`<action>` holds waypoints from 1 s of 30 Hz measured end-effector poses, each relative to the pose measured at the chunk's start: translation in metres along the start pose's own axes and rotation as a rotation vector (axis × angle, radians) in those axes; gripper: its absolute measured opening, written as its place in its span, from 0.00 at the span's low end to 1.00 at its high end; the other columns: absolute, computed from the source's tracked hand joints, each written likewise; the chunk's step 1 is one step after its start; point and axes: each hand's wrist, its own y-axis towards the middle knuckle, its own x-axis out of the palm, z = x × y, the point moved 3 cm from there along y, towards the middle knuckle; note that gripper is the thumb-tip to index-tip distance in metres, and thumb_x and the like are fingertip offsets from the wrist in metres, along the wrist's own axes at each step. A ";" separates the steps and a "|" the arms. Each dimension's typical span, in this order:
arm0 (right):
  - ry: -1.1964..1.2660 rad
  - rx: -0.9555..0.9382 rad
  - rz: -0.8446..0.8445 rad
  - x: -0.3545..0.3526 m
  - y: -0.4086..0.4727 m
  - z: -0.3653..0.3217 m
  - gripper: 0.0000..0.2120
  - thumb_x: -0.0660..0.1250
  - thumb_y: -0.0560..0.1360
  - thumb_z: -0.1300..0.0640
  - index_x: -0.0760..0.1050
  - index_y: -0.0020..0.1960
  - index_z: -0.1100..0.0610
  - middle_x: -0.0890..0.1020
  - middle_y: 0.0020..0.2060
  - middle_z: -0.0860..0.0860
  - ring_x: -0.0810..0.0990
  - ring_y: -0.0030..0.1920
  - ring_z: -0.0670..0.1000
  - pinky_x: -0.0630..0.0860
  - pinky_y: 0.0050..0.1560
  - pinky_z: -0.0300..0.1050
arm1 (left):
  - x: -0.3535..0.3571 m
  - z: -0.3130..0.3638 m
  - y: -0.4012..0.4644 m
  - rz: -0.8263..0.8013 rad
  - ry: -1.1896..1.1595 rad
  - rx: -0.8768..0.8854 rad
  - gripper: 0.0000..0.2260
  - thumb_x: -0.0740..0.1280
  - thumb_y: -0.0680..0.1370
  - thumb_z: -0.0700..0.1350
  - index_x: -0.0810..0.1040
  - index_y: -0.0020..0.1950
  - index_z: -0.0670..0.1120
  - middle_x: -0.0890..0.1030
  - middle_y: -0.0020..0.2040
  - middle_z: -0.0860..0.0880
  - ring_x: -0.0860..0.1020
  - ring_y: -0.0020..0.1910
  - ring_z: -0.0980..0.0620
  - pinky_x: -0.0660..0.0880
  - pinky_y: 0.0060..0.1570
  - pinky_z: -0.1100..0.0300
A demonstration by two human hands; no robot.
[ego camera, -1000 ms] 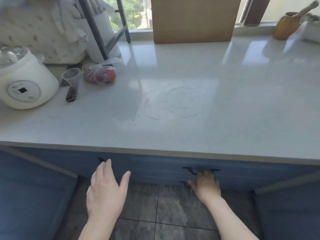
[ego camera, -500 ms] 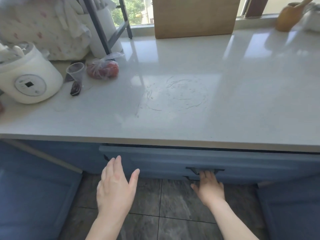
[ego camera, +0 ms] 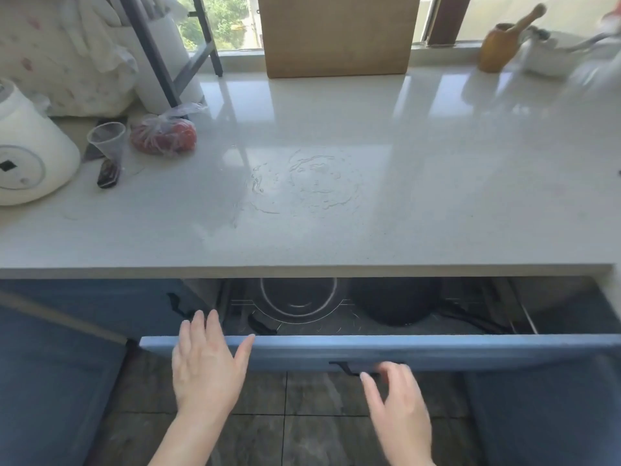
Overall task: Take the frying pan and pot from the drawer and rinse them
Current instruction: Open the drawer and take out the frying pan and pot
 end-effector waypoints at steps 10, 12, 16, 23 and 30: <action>-0.464 0.291 -0.073 -0.106 0.053 0.060 0.53 0.49 0.68 0.24 0.48 0.79 0.60 0.53 0.78 0.59 0.50 0.78 0.59 0.49 0.77 0.56 | 0.031 -0.028 -0.038 -0.101 0.113 -0.083 0.45 0.44 0.69 0.74 0.75 0.62 0.39 0.77 0.60 0.43 0.71 0.64 0.42 0.69 0.64 0.47; -0.495 0.293 -0.092 -0.107 0.046 0.064 0.54 0.49 0.68 0.23 0.47 0.79 0.62 0.53 0.78 0.59 0.50 0.78 0.58 0.48 0.77 0.55 | 0.035 -0.033 -0.045 -0.119 0.132 -0.100 0.46 0.44 0.68 0.75 0.74 0.64 0.39 0.77 0.62 0.42 0.71 0.65 0.42 0.68 0.65 0.47; -0.490 0.281 -0.074 -0.111 0.023 0.068 0.55 0.53 0.69 0.23 0.50 0.78 0.63 0.55 0.78 0.59 0.52 0.78 0.58 0.48 0.77 0.55 | 0.037 -0.042 -0.063 -0.108 0.155 -0.118 0.49 0.43 0.67 0.75 0.71 0.69 0.38 0.75 0.66 0.42 0.69 0.68 0.42 0.66 0.67 0.47; -0.449 0.250 -0.080 -0.114 -0.019 0.082 0.57 0.51 0.66 0.21 0.62 0.73 0.69 0.67 0.72 0.65 0.63 0.73 0.64 0.58 0.72 0.62 | 0.031 -0.049 -0.108 -0.120 0.136 -0.136 0.45 0.52 0.73 0.73 0.62 0.77 0.40 0.64 0.77 0.44 0.59 0.77 0.45 0.56 0.75 0.51; -0.391 0.296 -0.165 -0.113 -0.053 0.099 0.59 0.38 0.67 0.21 0.68 0.68 0.71 0.71 0.67 0.68 0.68 0.68 0.68 0.60 0.68 0.65 | 0.036 -0.066 -0.137 -0.101 0.133 -0.130 0.49 0.47 0.70 0.77 0.65 0.76 0.40 0.66 0.76 0.43 0.61 0.76 0.45 0.58 0.74 0.50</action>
